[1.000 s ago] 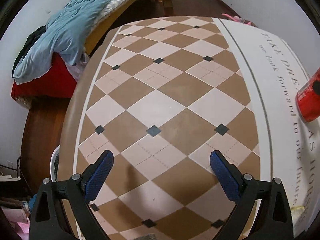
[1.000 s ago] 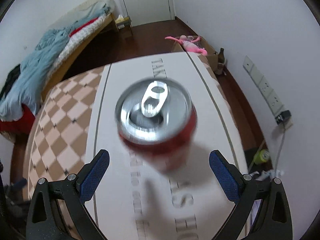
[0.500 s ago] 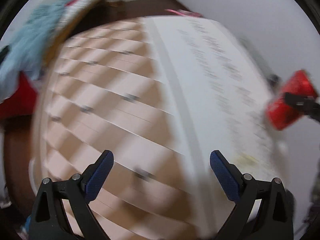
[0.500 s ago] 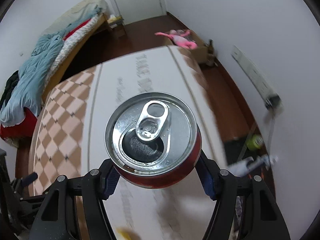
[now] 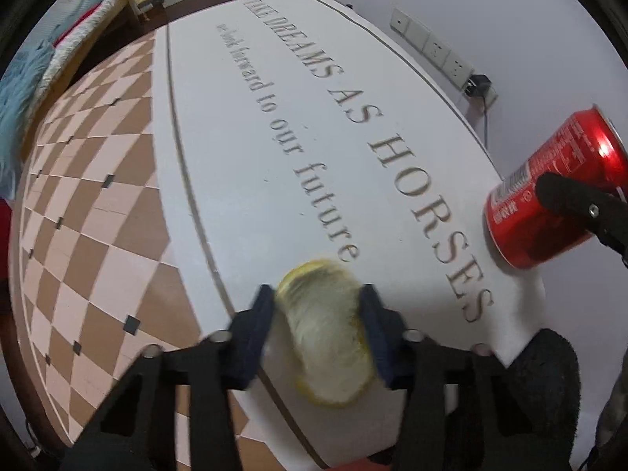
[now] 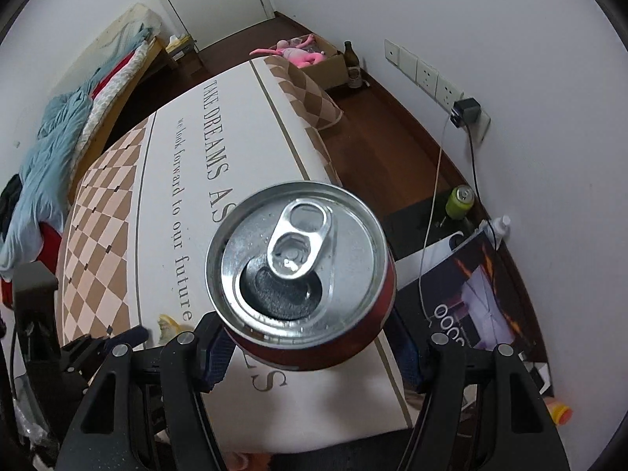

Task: Collect trash
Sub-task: 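Grasp the red cola can with the right tool while the left tool grasps the bread crust, then carry can and bread crust over the bin and open both tools to drop them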

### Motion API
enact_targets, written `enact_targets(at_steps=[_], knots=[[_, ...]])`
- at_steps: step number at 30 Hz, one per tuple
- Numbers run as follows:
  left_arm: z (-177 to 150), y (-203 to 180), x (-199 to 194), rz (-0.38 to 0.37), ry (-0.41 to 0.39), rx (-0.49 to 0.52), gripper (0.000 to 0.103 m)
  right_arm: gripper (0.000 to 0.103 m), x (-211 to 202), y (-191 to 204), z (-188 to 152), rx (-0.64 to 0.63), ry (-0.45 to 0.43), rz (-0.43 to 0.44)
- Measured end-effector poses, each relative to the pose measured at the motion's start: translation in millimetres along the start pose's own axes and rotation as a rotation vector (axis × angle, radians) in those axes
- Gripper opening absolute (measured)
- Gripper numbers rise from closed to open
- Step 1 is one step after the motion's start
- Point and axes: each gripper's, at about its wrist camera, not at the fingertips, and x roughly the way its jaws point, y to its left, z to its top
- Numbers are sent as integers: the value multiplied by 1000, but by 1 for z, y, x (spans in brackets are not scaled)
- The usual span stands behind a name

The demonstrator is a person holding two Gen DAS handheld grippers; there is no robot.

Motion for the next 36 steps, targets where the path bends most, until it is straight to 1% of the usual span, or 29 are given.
enact_targets(at_steps=[2, 5, 8, 11, 14, 21, 25, 29, 32, 36], knots=[[1, 4, 0, -11, -4, -11, 35, 70, 0, 1, -1, -3, -2, 3], [0, 4, -2, -2, -11, -2, 33, 70, 0, 7, 0, -17, -4, 4], [-1, 15, -6, 6, -24, -5, 32, 70, 0, 13, 1, -32, -6, 10], [-4, 28, -20, 11, -50, -21, 32, 70, -1, 19, 4, -47, -6, 19], [1, 37, -32, 26, -87, -35, 32, 69, -5, 25, 5, -62, -16, 21], [8, 80, -79, 37, -195, -105, 32, 69, -18, 46, 12, -105, -40, 36], [11, 108, -107, 34, -253, -150, 32, 69, -28, 64, 16, -135, -59, 50], [11, 136, -133, 36, -306, -183, 32, 69, -37, 91, 22, -168, -76, 75], [7, 161, -157, 47, -348, -211, 32, 69, -46, 120, 26, -204, -91, 101], [-7, 208, -191, 72, -398, -267, 32, 69, -54, 161, 30, -254, -100, 137]])
